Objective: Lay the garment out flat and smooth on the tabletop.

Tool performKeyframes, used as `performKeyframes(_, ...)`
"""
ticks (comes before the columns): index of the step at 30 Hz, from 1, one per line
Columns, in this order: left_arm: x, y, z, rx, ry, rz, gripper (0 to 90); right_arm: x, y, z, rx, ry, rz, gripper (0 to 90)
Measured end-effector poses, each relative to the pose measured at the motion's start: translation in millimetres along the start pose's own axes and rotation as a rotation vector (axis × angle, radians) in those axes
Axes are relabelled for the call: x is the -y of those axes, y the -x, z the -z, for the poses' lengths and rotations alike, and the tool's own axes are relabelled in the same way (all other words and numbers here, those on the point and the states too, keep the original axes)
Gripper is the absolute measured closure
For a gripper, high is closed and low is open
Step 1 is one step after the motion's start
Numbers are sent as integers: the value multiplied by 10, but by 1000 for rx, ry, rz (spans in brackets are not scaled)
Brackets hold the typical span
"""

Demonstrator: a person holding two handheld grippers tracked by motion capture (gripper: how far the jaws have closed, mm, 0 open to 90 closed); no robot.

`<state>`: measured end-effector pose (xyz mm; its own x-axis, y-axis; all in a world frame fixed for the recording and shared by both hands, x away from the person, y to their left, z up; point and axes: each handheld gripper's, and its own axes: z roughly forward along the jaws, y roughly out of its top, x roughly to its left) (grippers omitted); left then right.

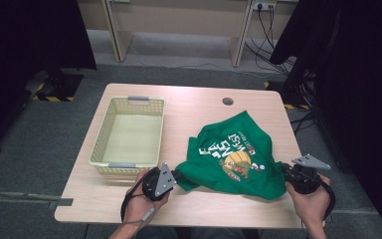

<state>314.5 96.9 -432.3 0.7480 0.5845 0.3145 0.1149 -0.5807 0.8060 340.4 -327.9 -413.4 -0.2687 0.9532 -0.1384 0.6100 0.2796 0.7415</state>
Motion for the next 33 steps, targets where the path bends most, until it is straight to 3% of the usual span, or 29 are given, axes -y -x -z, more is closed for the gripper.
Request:
performKeyframes(11,-5,-22,22,-10,7,4,849,176,214,-83,98,-69,-24,848)
performKeyframes(17,-32,-27,28,-14,13,-1,848,118,229,-3,145,-40,-32,783)
performKeyframes(21,-44,-35,35,-18,18,-2,847,50,171,8,118,-25,-6,754)
performKeyframes(22,-46,-40,35,-18,17,-3,847,30,96,-33,79,-44,25,730)
performKeyframes(26,-54,-45,31,-17,16,-2,848,29,-46,-130,36,-70,66,725)
performKeyframes(33,-38,-45,26,-15,12,-2,846,25,-180,-289,-19,-92,64,690)
